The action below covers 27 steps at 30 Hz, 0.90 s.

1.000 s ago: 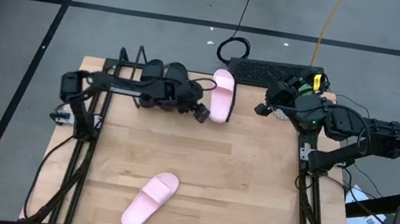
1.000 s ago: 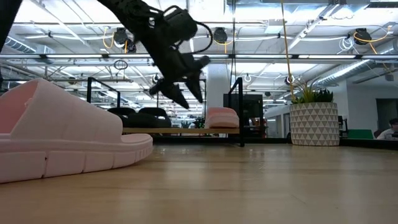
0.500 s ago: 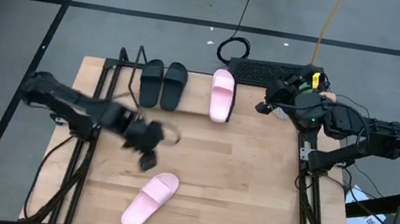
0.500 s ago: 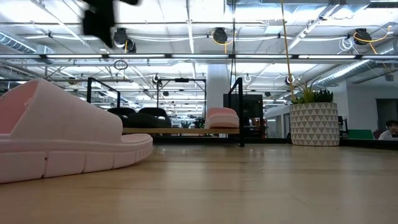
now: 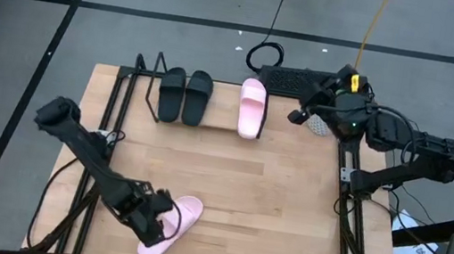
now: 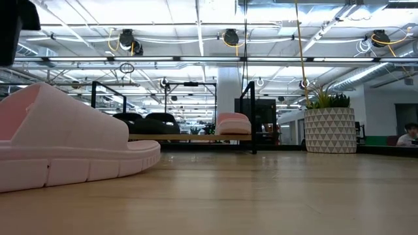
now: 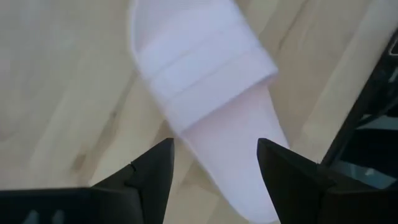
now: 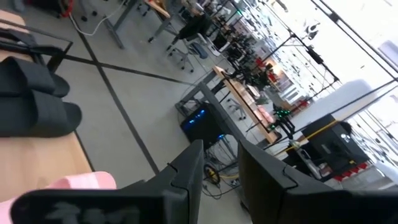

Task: Pick and place slides into the shelf
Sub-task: Put the pink slipper on the shelf

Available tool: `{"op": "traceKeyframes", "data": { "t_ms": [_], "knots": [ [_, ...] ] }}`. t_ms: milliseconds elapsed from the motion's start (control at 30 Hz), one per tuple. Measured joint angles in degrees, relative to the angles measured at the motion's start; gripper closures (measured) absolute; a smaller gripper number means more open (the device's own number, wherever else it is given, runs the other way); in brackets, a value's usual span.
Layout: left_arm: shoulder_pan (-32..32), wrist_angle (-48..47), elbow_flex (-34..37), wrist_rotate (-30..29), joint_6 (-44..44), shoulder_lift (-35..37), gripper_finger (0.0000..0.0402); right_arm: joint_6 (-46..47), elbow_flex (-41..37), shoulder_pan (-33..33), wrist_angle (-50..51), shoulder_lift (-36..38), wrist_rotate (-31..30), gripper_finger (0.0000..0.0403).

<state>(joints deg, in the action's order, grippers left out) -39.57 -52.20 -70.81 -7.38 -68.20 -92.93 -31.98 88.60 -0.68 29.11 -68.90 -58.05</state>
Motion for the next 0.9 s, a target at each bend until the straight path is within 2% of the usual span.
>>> {"op": "traceKeyframes", "data": {
  "t_ms": [167,267,433,767,900],
  "knots": [
    [0.5,5.3,0.0,3.1,3.5,-4.4,0.0174,-0.2,0.0,0.6,-1.1,0.0,-0.2,0.0312],
    [0.7,6.7,-0.1,2.9,5.0,-5.3,0.0174,-0.2,0.0,0.6,-1.1,0.0,-0.2,0.0312],
    [0.7,5.4,-0.1,-0.2,7.7,-5.3,0.0174,-0.2,0.0,0.6,-1.1,0.0,-0.2,0.0312],
    [0.7,0.0,-0.1,-4.7,20.4,-5.3,0.0174,0.1,0.0,0.6,-1.1,0.0,-0.3,0.0312],
    [0.9,-0.3,-0.1,-5.1,22.7,-5.3,0.0174,1.2,0.0,0.6,-1.1,0.0,-0.3,0.0312]
  ]
}}
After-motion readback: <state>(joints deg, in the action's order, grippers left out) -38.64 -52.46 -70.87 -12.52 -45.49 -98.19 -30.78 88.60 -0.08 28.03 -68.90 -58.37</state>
